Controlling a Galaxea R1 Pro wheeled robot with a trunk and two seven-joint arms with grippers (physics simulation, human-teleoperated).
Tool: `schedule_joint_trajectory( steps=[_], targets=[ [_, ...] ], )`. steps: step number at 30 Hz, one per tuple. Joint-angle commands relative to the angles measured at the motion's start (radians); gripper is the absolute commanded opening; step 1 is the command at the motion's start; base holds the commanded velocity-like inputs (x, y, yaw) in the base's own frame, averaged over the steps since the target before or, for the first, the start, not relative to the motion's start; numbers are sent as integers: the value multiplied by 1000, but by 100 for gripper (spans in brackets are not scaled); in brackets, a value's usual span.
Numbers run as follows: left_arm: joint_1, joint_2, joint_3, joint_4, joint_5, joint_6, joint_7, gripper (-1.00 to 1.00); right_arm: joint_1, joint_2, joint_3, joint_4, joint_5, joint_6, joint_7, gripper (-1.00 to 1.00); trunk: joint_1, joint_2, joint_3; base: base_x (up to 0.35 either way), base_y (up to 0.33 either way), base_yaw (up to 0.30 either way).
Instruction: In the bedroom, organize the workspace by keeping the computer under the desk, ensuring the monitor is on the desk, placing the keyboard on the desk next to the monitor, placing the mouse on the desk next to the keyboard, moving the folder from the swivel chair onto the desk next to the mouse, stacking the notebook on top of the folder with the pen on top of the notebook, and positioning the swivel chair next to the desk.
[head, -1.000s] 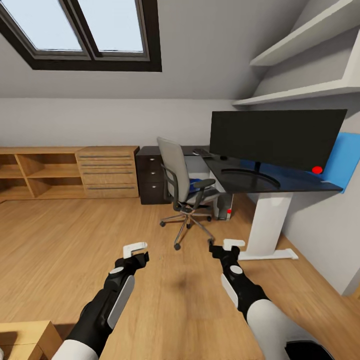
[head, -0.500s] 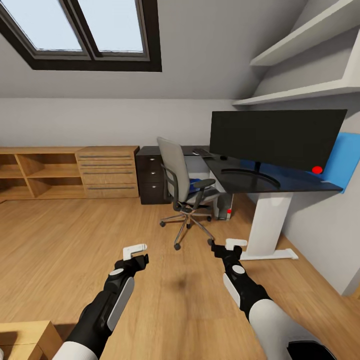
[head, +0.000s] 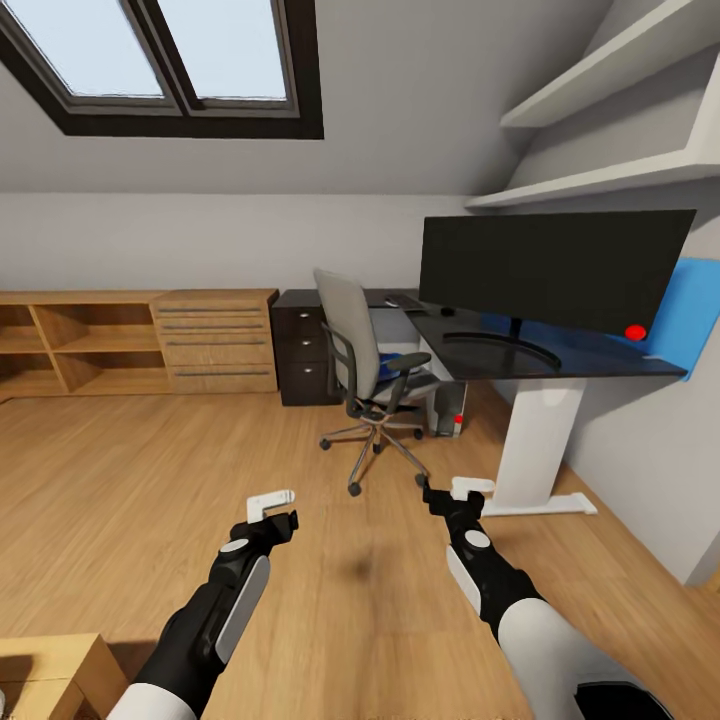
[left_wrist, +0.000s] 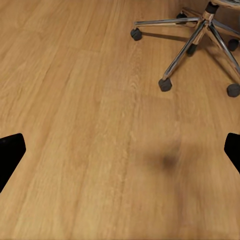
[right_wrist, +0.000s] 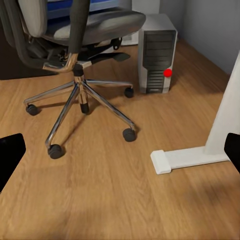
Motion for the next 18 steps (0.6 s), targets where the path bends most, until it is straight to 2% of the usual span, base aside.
schedule_joint_trajectory(
  steps=[1,18],
  targets=[
    [-1,0,-2,-1,10,2,9,100,-1,0,0,1,1,-3,-3,100,4,-8,-4,0,0,0],
    [-1,0,-2,2,10,2,10,100,-1,1,0,11,3,-3,-2,100,65,-120,-54,0,0,0]
  ],
)
